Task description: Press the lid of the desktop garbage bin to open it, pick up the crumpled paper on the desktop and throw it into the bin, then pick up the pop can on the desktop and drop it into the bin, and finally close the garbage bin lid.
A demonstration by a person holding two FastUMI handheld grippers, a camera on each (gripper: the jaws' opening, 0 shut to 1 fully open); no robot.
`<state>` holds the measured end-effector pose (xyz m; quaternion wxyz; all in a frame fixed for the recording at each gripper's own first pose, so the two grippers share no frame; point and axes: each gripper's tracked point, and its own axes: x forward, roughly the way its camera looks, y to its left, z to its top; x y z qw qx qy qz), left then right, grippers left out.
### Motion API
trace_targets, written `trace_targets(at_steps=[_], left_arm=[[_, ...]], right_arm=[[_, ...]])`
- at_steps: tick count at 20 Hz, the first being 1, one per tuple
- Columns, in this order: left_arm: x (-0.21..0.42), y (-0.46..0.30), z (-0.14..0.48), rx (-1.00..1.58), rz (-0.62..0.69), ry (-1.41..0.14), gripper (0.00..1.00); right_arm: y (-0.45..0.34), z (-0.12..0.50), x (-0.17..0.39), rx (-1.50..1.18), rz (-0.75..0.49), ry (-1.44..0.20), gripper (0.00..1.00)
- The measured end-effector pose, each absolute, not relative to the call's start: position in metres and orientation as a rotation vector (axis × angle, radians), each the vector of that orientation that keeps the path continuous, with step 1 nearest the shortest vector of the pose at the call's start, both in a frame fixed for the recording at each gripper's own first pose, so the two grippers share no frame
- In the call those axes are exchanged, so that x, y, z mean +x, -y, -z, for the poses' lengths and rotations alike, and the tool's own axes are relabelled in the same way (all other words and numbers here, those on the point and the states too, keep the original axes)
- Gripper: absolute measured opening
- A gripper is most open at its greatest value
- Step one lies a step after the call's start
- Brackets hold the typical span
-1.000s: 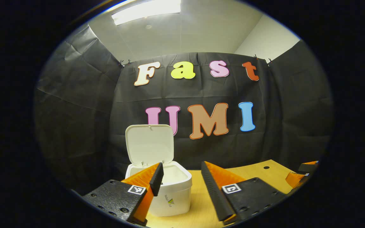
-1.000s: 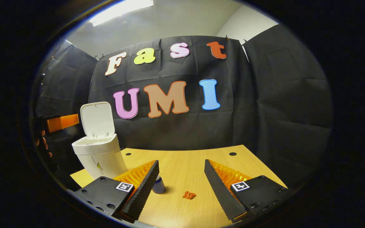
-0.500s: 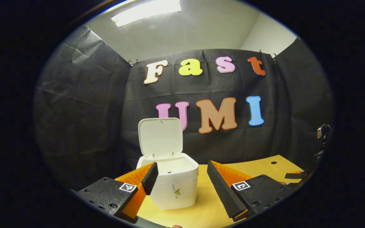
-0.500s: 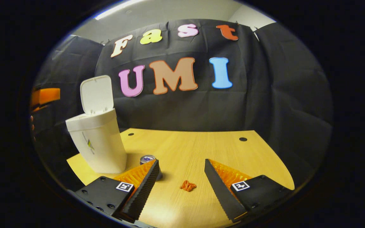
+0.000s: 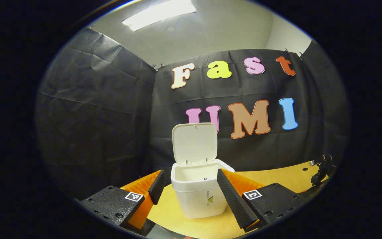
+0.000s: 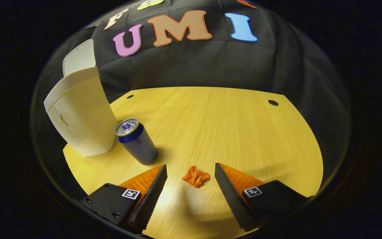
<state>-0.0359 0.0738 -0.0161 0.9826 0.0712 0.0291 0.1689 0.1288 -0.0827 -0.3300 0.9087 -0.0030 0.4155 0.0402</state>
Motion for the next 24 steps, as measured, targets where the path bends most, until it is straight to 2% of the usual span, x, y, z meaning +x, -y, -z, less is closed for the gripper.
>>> trace_targets(at_steps=[1, 2, 3, 7, 9, 14, 15, 16, 20, 24], left_arm=[[-0.038, -0.078, 0.017, 0.145, -0.349, -0.065, 0.89], [-0.04, -0.082, 0.019, 0.153, -0.362, -0.073, 0.98], [-0.042, -0.088, 0.019, 0.165, -0.38, -0.077, 0.93], [-0.046, -0.096, 0.015, 0.16, -0.398, -0.068, 0.93], [-0.046, -0.098, 0.015, 0.165, -0.404, -0.066, 0.93], [-0.042, -0.104, 0.015, 0.158, -0.407, -0.063, 0.93], [-0.042, -0.106, 0.016, 0.154, -0.407, -0.065, 0.93], [-0.042, -0.107, 0.017, 0.149, -0.406, -0.066, 0.93], [-0.041, -0.113, 0.018, 0.14, -0.403, -0.07, 0.93], [-0.042, -0.124, 0.017, 0.132, -0.404, -0.069, 0.93]], right_arm=[[0.082, 0.335, 0.134, -0.008, -0.085, -0.875, 0.98], [0.081, 0.342, 0.136, -0.012, -0.084, -0.899, 0.96], [0.082, 0.349, 0.139, -0.013, -0.083, -0.926, 0.97], [0.087, 0.369, 0.142, -0.014, -0.046, -1.003, 0.95], [0.092, 0.373, 0.143, -0.014, -0.027, -1.025, 0.86], [0.096, 0.378, 0.142, 0.011, -0.005, -1.069, 0.5], [0.096, 0.377, 0.143, 0.015, -0.003, -1.069, 0.49], [0.096, 0.376, 0.143, 0.019, -0.002, -1.073, 0.41], [0.094, 0.372, 0.143, -0.024, 0.013, -1.058, 0.25], [0.084, 0.326, 0.144, -0.032, -0.033, -0.994, 0.25]])
